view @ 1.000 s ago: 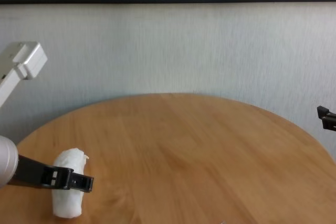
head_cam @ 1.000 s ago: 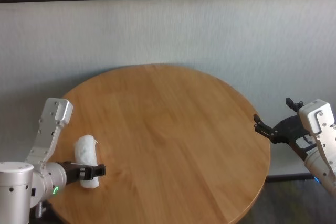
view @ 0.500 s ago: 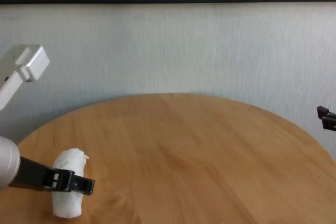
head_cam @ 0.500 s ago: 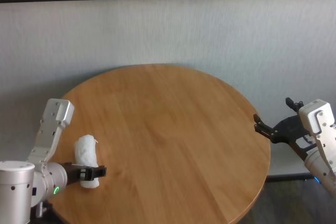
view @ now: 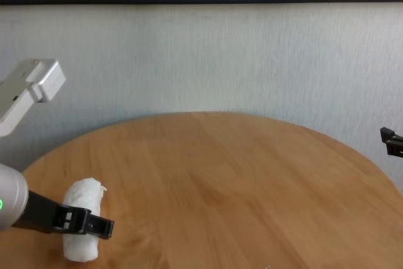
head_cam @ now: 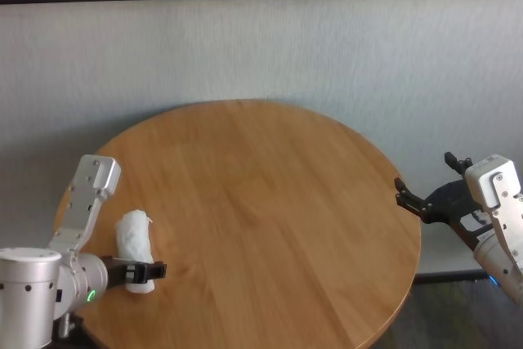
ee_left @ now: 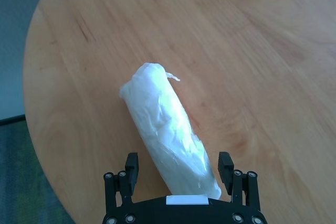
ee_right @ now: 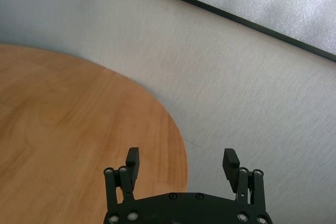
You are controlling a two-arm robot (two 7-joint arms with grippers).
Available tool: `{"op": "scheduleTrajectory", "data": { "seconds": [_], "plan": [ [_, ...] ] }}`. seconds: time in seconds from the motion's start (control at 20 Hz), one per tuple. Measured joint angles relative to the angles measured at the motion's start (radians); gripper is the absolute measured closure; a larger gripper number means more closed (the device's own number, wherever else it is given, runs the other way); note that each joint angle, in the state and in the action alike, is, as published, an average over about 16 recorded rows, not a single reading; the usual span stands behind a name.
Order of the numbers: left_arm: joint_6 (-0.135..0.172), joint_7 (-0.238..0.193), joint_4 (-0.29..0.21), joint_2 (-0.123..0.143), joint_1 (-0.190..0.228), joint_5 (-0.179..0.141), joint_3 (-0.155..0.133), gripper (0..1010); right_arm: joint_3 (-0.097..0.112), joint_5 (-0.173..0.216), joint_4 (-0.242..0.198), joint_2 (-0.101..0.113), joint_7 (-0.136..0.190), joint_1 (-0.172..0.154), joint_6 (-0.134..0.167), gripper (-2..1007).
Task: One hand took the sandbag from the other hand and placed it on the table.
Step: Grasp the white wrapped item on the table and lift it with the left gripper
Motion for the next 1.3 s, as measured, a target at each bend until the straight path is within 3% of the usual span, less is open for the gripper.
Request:
{"op": "scheduleTrajectory", "data": {
  "seconds": [0.7,1.3],
  "plan": [
    [0.01,-0.005,0.024,-0.02,-0.016,0.044,0.008,8,0.0,0.0,0.0,0.0,0.0,0.0,0.0,4],
    [0.016,-0.026,0.031,-0.011,-0.026,0.071,0.027,8,0.0,0.0,0.0,0.0,0.0,0.0,0.0,4]
  ]
}}
